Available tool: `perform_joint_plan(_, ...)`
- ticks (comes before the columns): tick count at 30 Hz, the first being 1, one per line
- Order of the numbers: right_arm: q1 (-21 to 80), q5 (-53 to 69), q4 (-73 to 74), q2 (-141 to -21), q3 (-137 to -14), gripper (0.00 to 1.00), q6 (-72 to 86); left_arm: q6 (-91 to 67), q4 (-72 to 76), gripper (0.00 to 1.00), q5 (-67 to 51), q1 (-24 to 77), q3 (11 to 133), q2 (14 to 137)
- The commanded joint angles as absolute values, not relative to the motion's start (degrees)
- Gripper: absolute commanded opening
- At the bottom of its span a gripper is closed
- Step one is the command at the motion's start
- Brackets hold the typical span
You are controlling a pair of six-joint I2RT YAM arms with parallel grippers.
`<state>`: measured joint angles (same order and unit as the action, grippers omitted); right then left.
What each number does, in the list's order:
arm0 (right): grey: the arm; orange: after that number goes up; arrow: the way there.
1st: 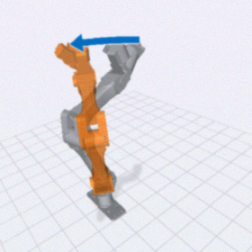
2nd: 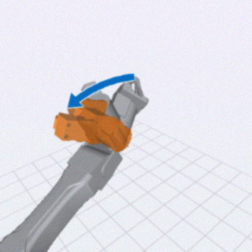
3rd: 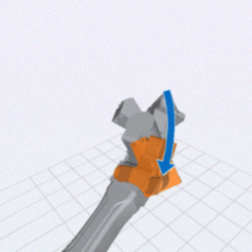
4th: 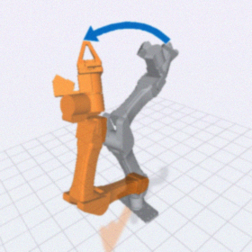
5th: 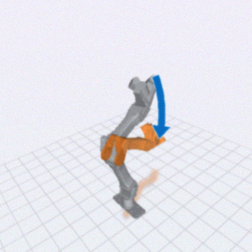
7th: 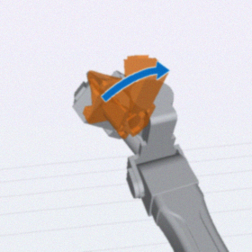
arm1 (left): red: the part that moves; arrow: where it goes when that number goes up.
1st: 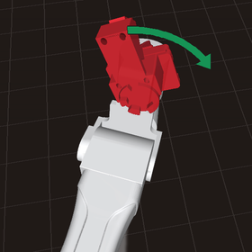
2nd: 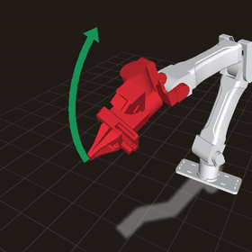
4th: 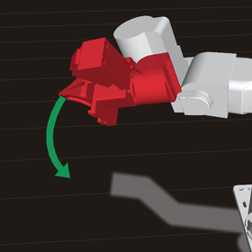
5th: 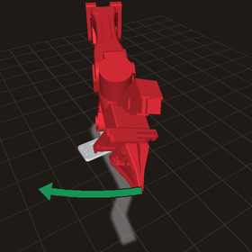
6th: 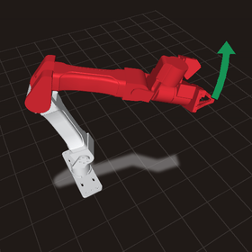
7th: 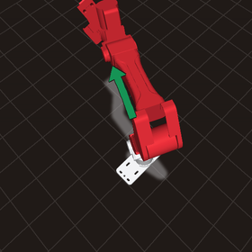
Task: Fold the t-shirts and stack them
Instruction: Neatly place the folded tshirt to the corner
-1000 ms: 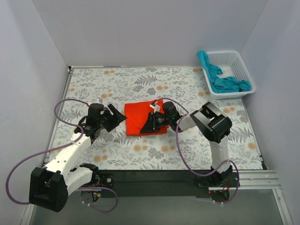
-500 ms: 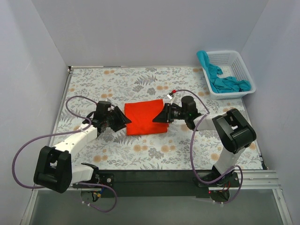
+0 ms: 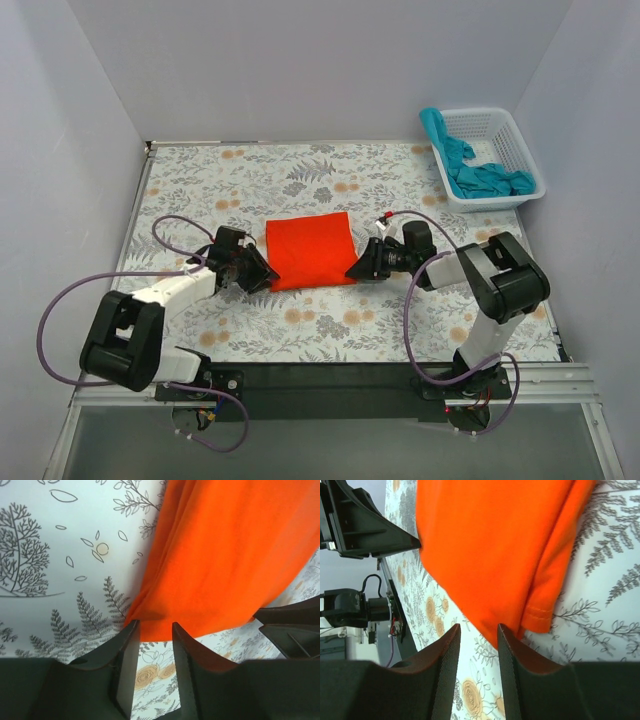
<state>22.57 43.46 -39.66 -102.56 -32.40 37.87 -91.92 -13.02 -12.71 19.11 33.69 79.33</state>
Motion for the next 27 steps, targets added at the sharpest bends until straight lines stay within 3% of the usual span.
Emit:
perform_joint_plan(1, 22.4, 42.3, -37.9, -96.3, -32.0, 0.43, 35.2, -91.6, -16.0, 0.36, -9.1, 19.2, 35.7, 72.4)
perform_joint_plan(2, 22.5, 41.3, -33.7, -93.3, -32.3, 0.47, 34.5, -90.5, -17.2, 0.45, -7.7, 19.1, 36.7, 71.0)
perform_joint_plan(4, 23.2, 36.6, -27.3, -90.6, -34.6, 0.56, 30.3, -88.9, -18.7, 0.53, -6.2, 19.2, 37.8, 67.2)
perform_joint_plan(9, 27.2, 20.3, -3.8, -86.0, -43.0, 0.66, 21.1, -82.4, -24.1, 0.63, -0.7, 19.2, 40.4, 63.4)
perform_joint_plan(15, 31.4, 8.3, 5.5, -88.9, -51.5, 0.68, 18.5, -76.8, -26.1, 0.64, 7.3, 19.2, 39.8, 59.7)
perform_joint_plan(27, 35.7, 5.5, 9.4, -98.8, -57.9, 0.68, 19.3, -76.1, -23.2, 0.64, 8.4, 19.2, 37.4, 59.4)
